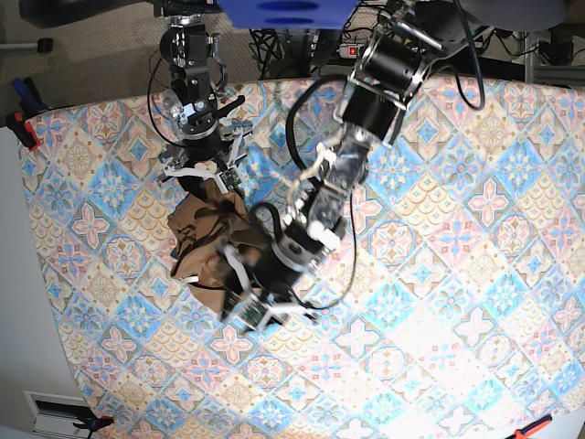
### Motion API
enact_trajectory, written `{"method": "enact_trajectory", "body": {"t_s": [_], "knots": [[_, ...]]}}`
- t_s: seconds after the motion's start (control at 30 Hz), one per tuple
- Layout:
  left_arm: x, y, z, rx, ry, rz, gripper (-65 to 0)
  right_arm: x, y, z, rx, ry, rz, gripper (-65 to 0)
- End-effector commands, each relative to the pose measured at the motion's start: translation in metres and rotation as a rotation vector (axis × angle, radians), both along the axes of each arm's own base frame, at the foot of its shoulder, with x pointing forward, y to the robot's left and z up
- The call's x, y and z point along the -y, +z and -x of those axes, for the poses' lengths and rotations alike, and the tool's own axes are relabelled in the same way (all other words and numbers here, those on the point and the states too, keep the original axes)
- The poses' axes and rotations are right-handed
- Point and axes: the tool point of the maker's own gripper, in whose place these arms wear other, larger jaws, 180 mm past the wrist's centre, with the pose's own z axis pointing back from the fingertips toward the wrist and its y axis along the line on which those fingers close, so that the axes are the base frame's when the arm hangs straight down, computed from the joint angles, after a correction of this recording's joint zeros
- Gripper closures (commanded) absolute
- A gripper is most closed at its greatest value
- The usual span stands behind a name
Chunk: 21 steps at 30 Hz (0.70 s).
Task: Layout the t-shirt on the table in an organized manner, then fold the t-shirt properly
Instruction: 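Press the folded bundle down with the left gripper beside the right gripper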
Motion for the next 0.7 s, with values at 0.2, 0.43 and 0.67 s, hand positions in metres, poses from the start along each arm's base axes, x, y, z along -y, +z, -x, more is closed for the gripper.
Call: {"method": "enact_trajectory", "body": {"t_s": [0.2, 0.43, 0.67], "knots": [[-0.010, -0.028, -0.022, -0.075, 0.036, -0.015, -20.0, 0.005, 0.008, -0.002, -0.002, -0.008, 0.026, -31.2], [0.050, -0.048, 0.016, -0.082, -0.146, -0.107, -19.9, 0.006, 0.008, -0.002, -0.001, -0.013, 0.027, -31.2], [0.038, -0.114, 0.034, -0.216, -0.158, -0.193, -19.9, 0.008, 0.008, -0.002, -0.002, -0.016, 0.029, -31.2]]}}
